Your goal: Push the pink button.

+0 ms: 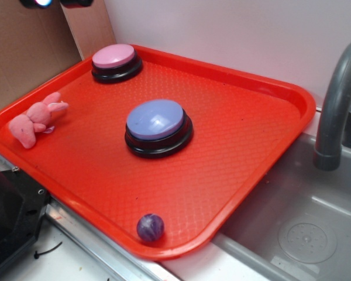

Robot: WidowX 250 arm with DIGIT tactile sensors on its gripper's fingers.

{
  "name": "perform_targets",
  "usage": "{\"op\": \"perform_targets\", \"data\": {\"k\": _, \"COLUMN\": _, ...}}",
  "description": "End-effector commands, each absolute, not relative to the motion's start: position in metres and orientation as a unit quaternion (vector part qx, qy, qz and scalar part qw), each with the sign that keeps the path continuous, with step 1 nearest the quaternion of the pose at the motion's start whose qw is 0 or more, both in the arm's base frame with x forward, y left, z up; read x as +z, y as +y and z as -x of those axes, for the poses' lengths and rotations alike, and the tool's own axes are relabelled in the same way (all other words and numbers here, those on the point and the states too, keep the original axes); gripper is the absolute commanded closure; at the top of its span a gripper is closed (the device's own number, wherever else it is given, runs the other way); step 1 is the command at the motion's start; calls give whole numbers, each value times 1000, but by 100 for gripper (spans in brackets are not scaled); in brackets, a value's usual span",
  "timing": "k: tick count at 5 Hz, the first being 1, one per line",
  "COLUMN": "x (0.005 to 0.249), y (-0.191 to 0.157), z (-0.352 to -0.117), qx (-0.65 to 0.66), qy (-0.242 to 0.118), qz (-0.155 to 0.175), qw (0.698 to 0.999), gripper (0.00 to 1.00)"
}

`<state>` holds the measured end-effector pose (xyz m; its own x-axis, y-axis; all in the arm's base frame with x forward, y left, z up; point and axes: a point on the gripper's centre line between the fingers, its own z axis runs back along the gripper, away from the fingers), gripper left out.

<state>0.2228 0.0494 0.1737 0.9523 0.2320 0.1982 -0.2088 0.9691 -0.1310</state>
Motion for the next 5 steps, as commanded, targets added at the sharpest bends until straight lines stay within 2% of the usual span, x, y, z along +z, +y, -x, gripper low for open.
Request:
{"op": "perform_targets", "data": {"k": 1, "x": 164, "y": 85, "z": -256, "qx": 168, "qy": -179, "qz": 9, "qw": 969, "gripper": 0}}
{"op": "perform_targets", "data": {"k": 2, "x": 145, "y": 101, "z": -269, "qx": 212, "qy": -171, "qz": -6, "qw": 962, "gripper": 0}}
{"op": "perform_targets", "data": {"k": 5, "x": 100, "y": 140, "z": -292, "qx": 233, "qy": -146, "qz": -12, "qw": 962, "gripper": 0}}
